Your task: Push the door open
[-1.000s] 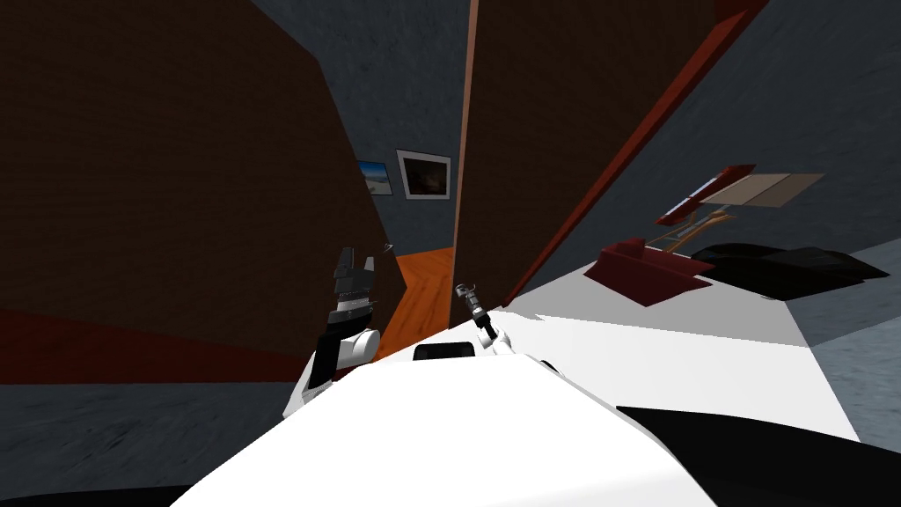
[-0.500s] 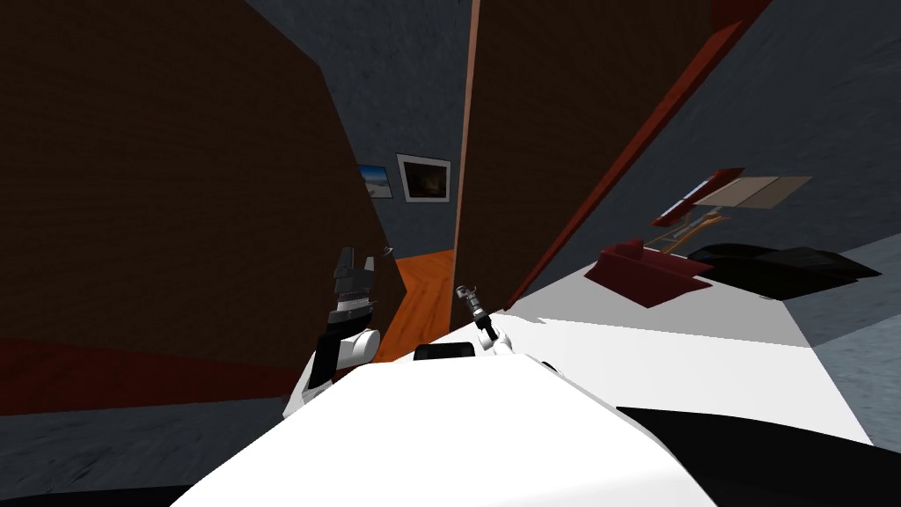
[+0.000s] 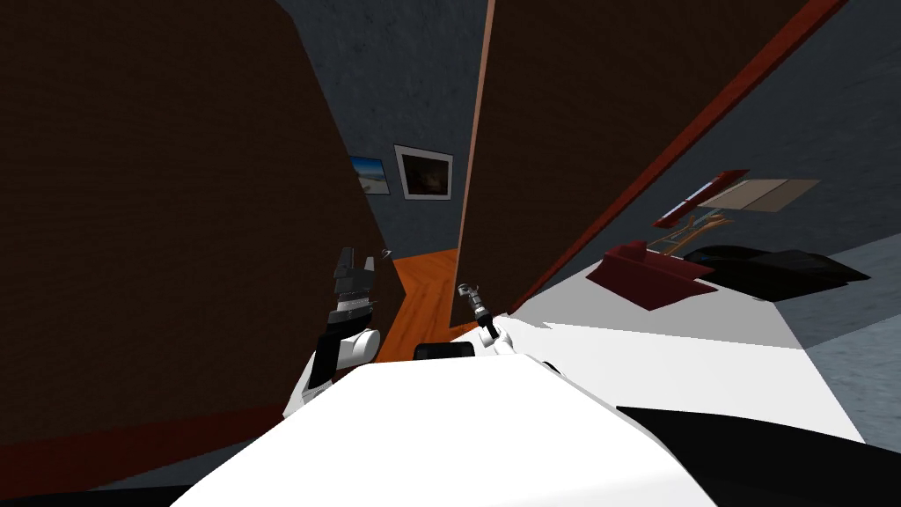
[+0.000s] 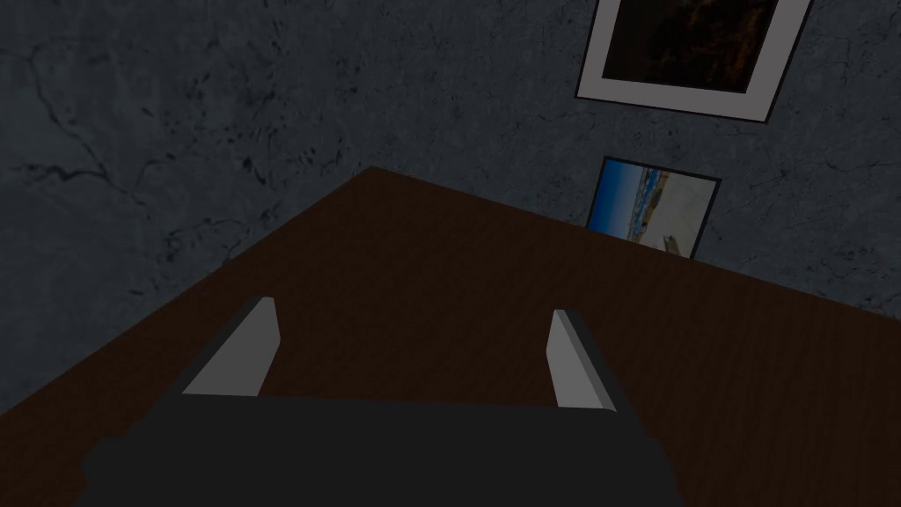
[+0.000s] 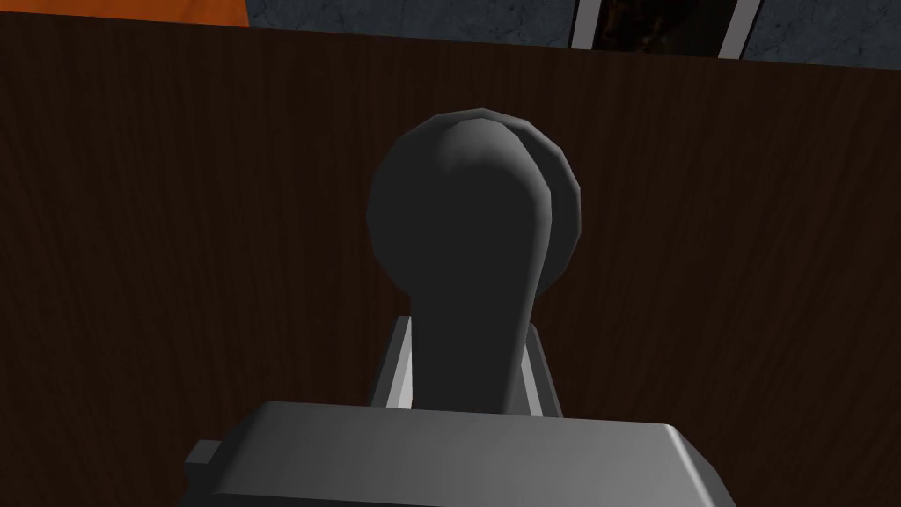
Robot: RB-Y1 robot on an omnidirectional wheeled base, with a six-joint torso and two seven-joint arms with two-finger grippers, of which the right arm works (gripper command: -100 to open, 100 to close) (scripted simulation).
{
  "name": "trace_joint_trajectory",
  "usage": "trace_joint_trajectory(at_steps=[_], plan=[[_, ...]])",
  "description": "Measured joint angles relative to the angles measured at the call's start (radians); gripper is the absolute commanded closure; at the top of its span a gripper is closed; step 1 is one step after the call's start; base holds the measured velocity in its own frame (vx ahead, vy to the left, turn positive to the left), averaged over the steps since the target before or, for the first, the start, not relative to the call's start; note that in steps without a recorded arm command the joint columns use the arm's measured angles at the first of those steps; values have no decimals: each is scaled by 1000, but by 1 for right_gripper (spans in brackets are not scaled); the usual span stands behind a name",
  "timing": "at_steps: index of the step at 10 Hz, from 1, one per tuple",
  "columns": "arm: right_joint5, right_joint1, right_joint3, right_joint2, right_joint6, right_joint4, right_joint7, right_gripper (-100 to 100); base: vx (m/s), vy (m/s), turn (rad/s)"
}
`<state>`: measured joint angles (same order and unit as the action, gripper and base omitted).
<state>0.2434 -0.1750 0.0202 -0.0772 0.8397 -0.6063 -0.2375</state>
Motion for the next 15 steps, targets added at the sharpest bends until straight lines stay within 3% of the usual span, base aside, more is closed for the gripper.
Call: trace_joint_trajectory(at_steps=[1, 3, 6, 8, 10, 12, 13, 15], plan=[[-10, -12, -15, -1, 9, 25, 10, 100, 164, 128, -83], [-21, 15, -31, -1, -13, -6, 23, 100, 172, 135, -84], [-48, -15, -72, 1, 5, 47, 54, 100, 148, 96, -45], [-55, -24, -83, -1, 10, 52, 62, 100, 32, 9, 6], [-62, -14, -92, -1, 2, 40, 65, 100, 135, 113, -91], [-69, 32, -103, 3, -39, -30, 72, 100, 114, 90, -49], [-76, 13, -113, 1, -34, -5, 76, 100, 104, 86, -40], [-90, 4, -135, 5, -28, 10, 93, 100, 175, 98, -73]])
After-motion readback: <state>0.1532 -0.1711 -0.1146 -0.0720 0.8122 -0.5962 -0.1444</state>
